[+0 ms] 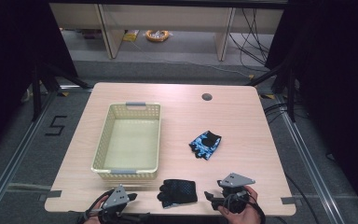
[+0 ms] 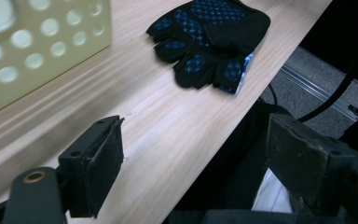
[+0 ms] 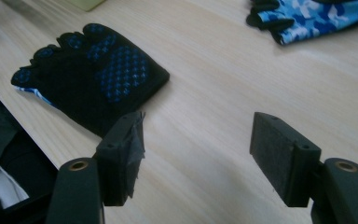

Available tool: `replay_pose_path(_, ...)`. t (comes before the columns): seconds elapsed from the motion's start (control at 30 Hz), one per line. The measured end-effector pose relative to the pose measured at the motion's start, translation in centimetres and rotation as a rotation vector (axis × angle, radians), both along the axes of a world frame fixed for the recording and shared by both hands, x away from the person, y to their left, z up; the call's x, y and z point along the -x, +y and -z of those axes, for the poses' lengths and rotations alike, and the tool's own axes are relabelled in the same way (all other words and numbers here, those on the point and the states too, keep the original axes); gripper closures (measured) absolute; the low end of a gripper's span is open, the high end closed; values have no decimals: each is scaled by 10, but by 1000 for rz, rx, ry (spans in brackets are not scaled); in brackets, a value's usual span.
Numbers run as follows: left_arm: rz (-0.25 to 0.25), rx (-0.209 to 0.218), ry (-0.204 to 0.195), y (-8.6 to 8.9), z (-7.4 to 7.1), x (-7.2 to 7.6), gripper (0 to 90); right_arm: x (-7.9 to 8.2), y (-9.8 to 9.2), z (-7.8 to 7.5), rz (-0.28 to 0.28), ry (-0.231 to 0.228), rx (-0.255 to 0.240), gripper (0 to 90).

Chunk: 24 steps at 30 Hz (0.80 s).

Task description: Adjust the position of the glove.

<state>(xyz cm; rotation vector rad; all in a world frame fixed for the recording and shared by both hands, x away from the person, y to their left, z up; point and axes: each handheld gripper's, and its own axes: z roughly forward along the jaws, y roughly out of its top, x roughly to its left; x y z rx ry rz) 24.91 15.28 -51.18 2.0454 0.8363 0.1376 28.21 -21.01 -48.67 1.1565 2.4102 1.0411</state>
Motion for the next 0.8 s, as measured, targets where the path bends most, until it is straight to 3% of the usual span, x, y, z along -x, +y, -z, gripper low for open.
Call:
replay_pose_path(0.03,12,-18,-18,-2,0,-2,196,-1,2,-1,-6,-3,-3,379)
replay_pose_path(0.1,24,-12,-18,-11,0,-2,206,-6,6,-2,-28,-28,3,395)
replay_pose_path(0.13,44,-48,-4,-13,-1,-4,208,-8,8,-2,-39,-29,8,404)
replay_pose_path(0.17,52,-47,-10,-17,-1,-5,211,-9,11,-2,-47,-17,1,409)
replay_pose_path(0.2,43,-20,-29,-23,1,-4,214,-10,13,-2,-54,-5,-10,412)
replay_pose_path(0.23,53,-54,-37,-25,0,-6,215,-12,14,-1,-63,-14,-9,413)
replay_pose_path(0.27,53,-44,-36,-29,0,-6,217,-13,17,-2,-57,3,-14,414)
replay_pose_path(0.33,60,-42,-48,-35,0,-6,222,-17,19,-2,-68,-8,-6,418)
replay_pose_path(0.37,73,-65,-54,-37,0,-8,226,-19,20,-1,-81,-19,-1,421)
replay_pose_path(0.43,67,-54,-47,-42,1,-8,231,-21,23,-2,-91,-10,-8,421)
replay_pose_path(0.5,80,-84,-57,-46,2,-11,245,-24,26,-1,-104,-16,-9,423)
replay_pose_path(0.53,81,-68,-55,-48,3,-11,250,-24,27,-2,-97,0,-2,426)
replay_pose_path(0.6,101,-100,-79,-49,3,-14,263,-25,30,-1,-101,0,0,429)
replay_pose_path(0.63,82,-72,-66,-52,4,-13,271,-28,31,0,-114,-15,2,441)
replay_pose_path(0.67,98,-109,-80,-51,2,-14,287,-28,33,0,-114,4,-2,448)
replay_pose_path(0.7,112,-117,-102,-51,2,-16,308,-30,35,1,-118,-8,-2,452)
replay_pose_path(0.8,101,-101,-92,-55,2,-15,358,-32,37,1,-131,-1,-1,472)
